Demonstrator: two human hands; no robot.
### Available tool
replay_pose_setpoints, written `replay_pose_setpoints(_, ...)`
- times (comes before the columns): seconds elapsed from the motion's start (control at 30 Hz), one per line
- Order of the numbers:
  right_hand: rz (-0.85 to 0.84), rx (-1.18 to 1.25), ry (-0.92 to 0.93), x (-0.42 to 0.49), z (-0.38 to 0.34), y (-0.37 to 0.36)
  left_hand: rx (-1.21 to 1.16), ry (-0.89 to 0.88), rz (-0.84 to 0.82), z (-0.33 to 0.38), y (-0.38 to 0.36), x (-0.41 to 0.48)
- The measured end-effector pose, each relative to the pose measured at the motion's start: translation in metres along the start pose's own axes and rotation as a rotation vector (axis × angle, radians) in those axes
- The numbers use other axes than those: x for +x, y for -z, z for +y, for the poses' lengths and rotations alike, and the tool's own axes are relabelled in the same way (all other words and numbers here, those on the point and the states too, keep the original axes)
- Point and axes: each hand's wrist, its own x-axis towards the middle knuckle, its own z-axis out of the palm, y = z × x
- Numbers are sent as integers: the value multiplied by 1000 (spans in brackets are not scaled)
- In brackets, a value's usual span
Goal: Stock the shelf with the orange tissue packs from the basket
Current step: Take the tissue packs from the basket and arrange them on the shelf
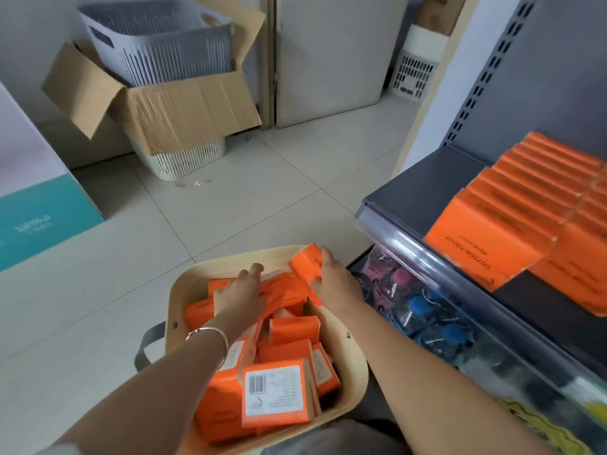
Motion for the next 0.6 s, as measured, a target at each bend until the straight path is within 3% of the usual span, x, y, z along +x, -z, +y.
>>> replay_pose_setpoints(0.2, 60, 60, -52, -33, -7, 54, -129, -54, 165, 30, 58, -29)
replay_pose_setpoints(0.37, 163, 84, -85, -58, -10, 100, -550, -88, 241, 59, 96, -51)
replay_pose_setpoints(0.6, 194, 273, -171, -83, -7, 146, -863, -98, 187, 95, 125, -80)
